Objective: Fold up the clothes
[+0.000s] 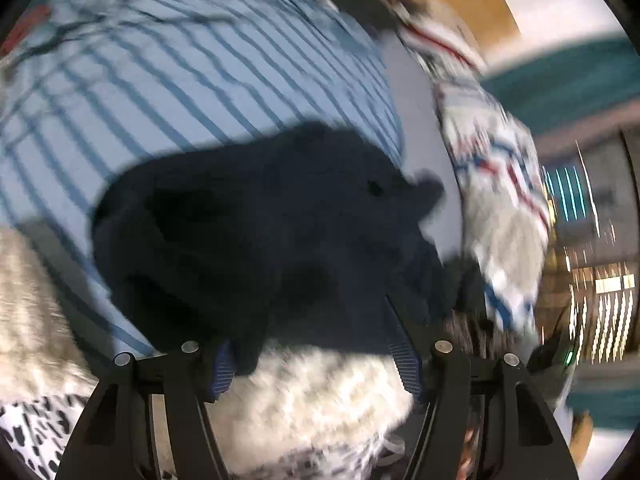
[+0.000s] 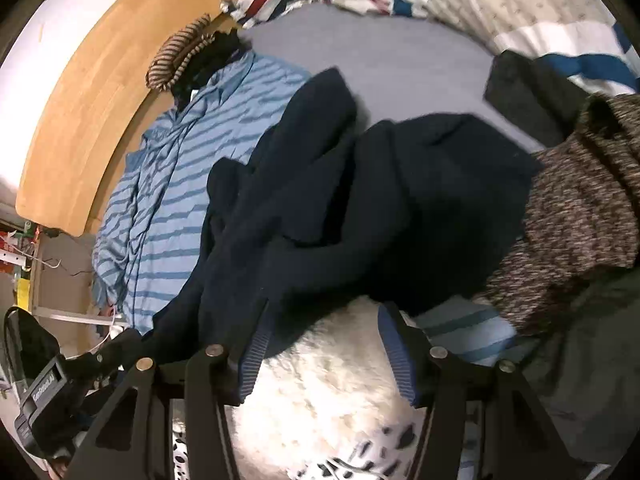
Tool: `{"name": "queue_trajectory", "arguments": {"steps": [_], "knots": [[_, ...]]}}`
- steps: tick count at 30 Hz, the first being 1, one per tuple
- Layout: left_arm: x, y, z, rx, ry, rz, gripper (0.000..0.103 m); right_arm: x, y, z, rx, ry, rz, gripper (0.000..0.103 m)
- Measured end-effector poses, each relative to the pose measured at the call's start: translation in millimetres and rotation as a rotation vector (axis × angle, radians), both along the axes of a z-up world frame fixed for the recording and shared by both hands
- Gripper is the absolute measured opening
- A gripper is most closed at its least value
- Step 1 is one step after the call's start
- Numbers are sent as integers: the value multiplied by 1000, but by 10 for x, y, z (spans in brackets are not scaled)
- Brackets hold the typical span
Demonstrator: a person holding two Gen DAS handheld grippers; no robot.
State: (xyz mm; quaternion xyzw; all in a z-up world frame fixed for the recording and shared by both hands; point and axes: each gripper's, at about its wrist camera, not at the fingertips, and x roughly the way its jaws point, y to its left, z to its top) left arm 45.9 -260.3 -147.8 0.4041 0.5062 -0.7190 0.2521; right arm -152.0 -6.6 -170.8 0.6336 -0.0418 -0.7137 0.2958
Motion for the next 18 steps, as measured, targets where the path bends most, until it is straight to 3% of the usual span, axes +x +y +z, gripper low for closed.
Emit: {"name": "queue_trajectory", "arguments": {"steps": [6,7,8,11,14,18], "knots": [[920,-522,329,-186,-50,443,63,-48,-362,-253,25,-33,51,59],[1107,-594,365,-191,-65,519,63,-53,-402,-279,28,-21,53,40],[1293,-665,400,-195,-80,595,63,-52,-419,-282,25,-5,52,13],[1789,-774,420,-151,-98,803,63,-10,-467,-201,-9,41,41,6],[1983,-805,320,-63,-52,870,64,110,-543,-20,-64,59,74,6],[1770,-818,246,27,29,714,64,469,-670,225,-83,88,218,6]]}}
